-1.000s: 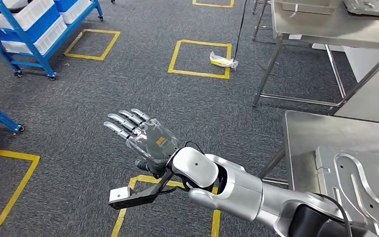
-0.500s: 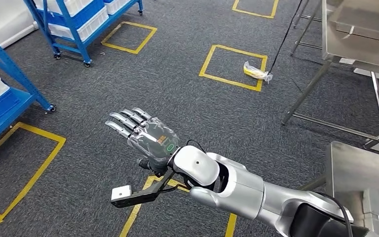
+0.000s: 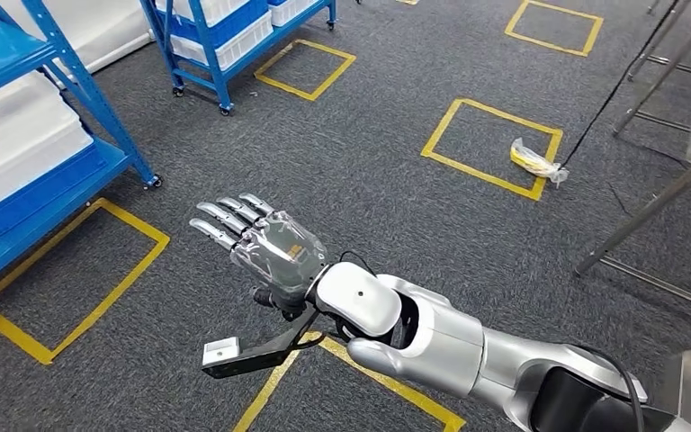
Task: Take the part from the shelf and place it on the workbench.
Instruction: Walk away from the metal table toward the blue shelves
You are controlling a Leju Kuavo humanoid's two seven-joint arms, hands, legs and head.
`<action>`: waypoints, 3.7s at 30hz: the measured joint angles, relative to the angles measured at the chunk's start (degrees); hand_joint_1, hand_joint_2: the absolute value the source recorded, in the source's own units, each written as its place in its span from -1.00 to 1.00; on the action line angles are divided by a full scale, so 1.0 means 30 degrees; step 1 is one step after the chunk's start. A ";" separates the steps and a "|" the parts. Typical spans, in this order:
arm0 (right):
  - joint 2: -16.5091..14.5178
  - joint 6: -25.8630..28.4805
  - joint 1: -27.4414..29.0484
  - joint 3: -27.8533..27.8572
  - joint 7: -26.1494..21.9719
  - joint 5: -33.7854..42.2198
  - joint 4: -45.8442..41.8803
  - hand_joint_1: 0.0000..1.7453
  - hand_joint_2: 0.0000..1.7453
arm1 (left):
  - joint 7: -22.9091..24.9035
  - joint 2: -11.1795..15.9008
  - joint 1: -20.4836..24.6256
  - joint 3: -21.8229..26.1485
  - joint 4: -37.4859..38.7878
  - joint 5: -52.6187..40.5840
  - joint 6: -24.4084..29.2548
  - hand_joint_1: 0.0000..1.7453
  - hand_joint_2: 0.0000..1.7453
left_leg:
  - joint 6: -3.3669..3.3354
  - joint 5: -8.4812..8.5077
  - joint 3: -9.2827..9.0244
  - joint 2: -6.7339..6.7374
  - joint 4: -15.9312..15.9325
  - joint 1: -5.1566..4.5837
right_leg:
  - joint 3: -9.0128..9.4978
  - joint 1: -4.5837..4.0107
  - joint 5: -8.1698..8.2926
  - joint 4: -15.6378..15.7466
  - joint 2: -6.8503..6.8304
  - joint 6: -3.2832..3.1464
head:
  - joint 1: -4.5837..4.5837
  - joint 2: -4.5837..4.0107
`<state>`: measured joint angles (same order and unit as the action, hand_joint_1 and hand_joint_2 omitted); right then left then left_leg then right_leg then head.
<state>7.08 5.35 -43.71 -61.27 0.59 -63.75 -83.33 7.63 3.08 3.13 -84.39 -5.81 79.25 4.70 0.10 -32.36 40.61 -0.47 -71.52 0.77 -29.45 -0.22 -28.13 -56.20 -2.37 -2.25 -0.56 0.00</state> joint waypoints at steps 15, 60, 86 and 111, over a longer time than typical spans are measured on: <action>0.0160 0.0364 0.0574 0.0024 -0.0029 0.0217 -0.0024 -1.00 1.00 | 0.0195 0.0293 -0.0170 -0.0057 0.0015 0.0007 0.0080 -1.00 -1.00 | -0.1139 0.1760 -0.2903 -0.0914 0.4500 -0.0209 | -0.3256 0.0319 -0.3326 -0.6139 0.0738 0.1088 | -0.0016 0.0000; 0.0304 -0.0064 0.0269 0.0015 -0.0005 0.0035 -0.0169 -1.00 0.00 | -0.0115 -0.0022 0.0034 -0.0202 0.0000 0.0022 0.0044 -1.00 -1.00 | 0.0189 -0.0574 -0.0279 -0.0040 -0.0583 -0.0051 | -0.1153 0.0152 0.0543 -0.0443 0.0232 0.0021 | 0.0005 0.0000; 0.0718 -0.1244 0.0718 0.0417 0.0929 0.1310 0.0474 -1.00 -1.00 | -0.0097 -0.0055 -0.0058 -0.0312 0.0009 0.0060 0.0066 -1.00 -1.00 | 0.0007 0.1420 -0.3340 -0.0276 0.3455 -0.0136 | -0.1854 0.0162 0.1205 -0.0629 0.0793 0.0143 | -0.0035 0.0000; 0.1167 0.1507 1.2245 1.9095 -0.2366 0.9036 1.5582 -1.00 1.00 | -0.0257 -0.0333 -0.0460 -0.0304 0.0011 0.0158 0.0067 -1.00 -1.00 | -0.0811 0.0961 -0.4121 -0.0325 0.4784 -0.0264 | -0.2241 0.0202 0.0421 -0.1764 0.0588 0.0879 | -0.0062 0.0000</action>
<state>10.58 9.87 -6.97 -3.98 -6.51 -36.64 -36.59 6.86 2.08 1.75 -85.31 -5.78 79.73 4.90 -2.33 -29.48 28.24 -1.44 -57.17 -0.02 -36.17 0.38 -26.87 -61.49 -0.60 0.39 -0.74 0.00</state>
